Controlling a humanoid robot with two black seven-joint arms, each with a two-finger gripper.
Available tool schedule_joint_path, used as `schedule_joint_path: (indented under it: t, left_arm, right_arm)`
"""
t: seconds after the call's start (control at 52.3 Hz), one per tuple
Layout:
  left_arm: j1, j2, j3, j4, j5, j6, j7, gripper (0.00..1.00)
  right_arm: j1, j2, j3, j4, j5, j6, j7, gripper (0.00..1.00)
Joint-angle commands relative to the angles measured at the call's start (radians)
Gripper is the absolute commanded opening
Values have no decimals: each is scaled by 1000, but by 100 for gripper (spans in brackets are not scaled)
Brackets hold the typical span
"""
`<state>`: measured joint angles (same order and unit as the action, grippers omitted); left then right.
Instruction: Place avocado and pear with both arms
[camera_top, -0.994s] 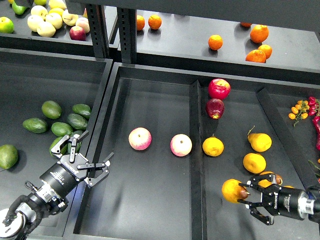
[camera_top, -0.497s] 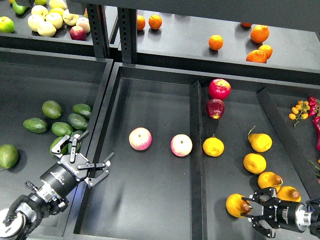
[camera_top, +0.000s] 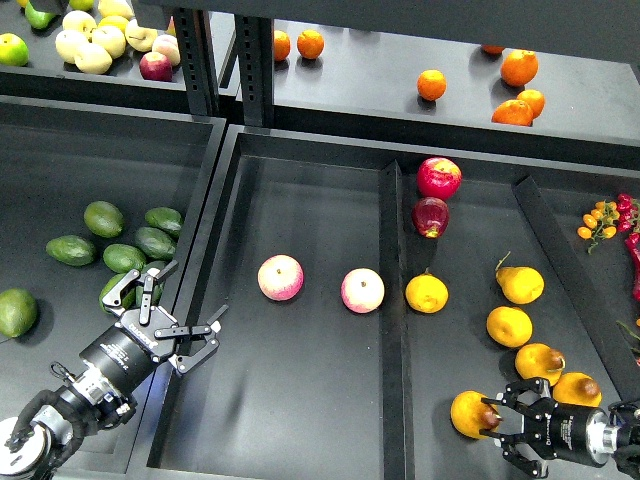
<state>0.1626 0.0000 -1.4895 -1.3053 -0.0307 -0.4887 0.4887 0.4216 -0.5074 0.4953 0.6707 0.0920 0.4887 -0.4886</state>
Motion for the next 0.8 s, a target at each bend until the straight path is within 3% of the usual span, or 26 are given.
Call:
schedule_joint_path:
  t: [0.0,0.115,0.248,0.439,0.573,0.707,0.783]
  left_arm:
    - [0,0,0,0,0,0,0,99]
    - [0,0,-2,-2,0,0,0,99]
    - [0,0,-5,-3,0,0,0,99]
    - [0,0,-6,-5,0,0,0,99]
    - [0,0,-8,-5,0,0,0,99]
    - [2,0,-9,-5,0,0,0,99]
    - [2,0,-8,-6,0,0,0,99]
  right_arm:
    - [-1,-10,0,6,0,0,0,62]
    - [-3,-26,2,23,0,0,0,72]
    - [-4,-92,-1,75,2,0,0,99]
    - [-11,-230,11,156,34,0,0,99]
    - [6,-257,25,179,120,0,0,99]
    - [29,-224,123,176,186,0,0,99]
    - [28,-76,277,142,201,0,0,99]
